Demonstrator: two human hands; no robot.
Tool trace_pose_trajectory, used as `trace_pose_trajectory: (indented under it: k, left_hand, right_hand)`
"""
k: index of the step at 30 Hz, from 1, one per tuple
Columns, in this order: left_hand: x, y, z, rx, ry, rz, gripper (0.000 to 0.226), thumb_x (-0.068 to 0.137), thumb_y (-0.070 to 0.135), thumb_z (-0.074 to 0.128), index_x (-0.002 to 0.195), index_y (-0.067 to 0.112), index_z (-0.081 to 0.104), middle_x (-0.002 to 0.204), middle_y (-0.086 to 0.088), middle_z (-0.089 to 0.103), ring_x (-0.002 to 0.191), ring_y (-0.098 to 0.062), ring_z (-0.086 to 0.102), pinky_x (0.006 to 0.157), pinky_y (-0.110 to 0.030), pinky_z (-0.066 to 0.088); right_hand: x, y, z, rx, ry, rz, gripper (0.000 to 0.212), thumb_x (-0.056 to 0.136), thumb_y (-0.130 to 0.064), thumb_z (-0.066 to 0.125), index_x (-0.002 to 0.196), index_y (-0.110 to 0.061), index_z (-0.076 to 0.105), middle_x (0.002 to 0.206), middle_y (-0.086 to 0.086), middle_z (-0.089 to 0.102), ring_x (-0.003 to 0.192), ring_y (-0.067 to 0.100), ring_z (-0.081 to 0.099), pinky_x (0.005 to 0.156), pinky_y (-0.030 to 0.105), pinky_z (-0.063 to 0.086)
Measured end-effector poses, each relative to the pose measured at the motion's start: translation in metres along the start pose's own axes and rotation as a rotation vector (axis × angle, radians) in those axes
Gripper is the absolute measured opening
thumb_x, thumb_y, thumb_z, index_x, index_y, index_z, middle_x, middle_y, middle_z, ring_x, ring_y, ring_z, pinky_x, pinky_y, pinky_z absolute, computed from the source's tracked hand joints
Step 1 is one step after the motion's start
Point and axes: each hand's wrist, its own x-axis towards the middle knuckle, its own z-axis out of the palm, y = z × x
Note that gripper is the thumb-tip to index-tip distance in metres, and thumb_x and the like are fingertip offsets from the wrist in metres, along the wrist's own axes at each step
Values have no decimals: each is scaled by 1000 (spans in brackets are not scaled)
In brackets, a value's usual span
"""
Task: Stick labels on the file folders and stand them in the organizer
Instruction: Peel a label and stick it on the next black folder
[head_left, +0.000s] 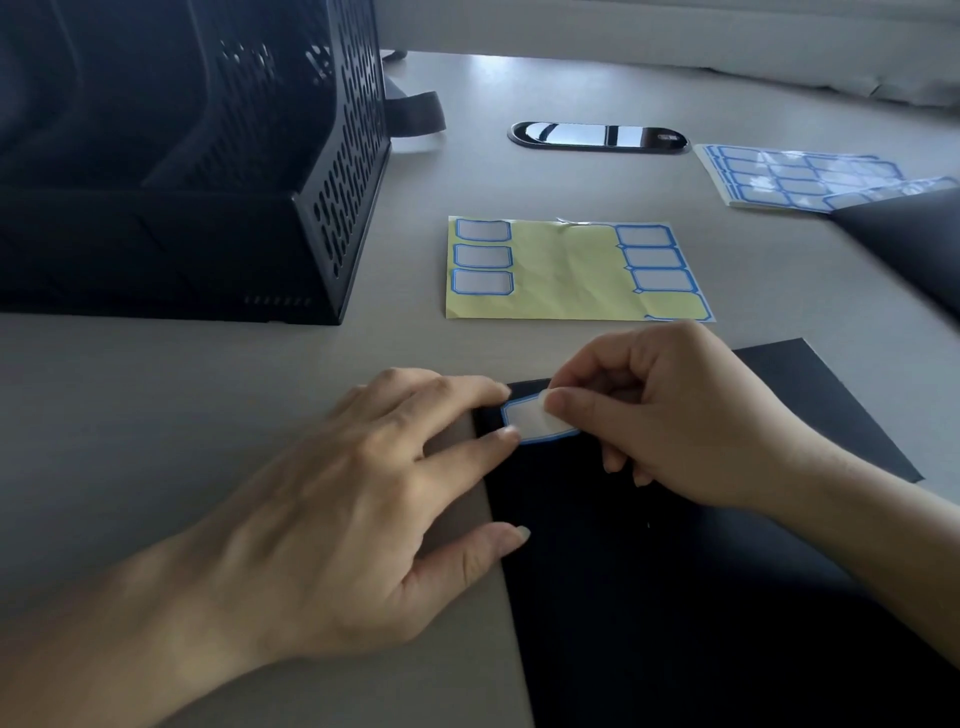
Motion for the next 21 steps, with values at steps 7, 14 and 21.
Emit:
trace_pose_trajectory:
  k: [7,14,21]
  left_hand:
    - [0,-1,1,-30,-18,7,61,91,61,51,132,17,60,140,7,55,128,-22,48,99,-44,46]
    - [0,2,-2,39,-84,11,69,90,69,43,137,19,55,142,7,49,130,-21,44,104,-39,41]
    - [2,1,-2,18,-102,39,71,89,71,42,138,20,53,149,13,43,135,-20,39,108,-35,34]
  right_hand:
    - [0,-1,0,-14,0,13,12,88,-26,68,79,-20,72,48,-7,62,38,5,56,40,19,44]
    - [1,-5,-2,-61,-1,69,17,90,-30,65,78,-21,72,52,-1,68,37,10,59,43,17,44]
    - [3,-5,-2,-37,39,85,12,89,-25,68,79,-18,68,54,-1,69,35,11,57,39,16,39]
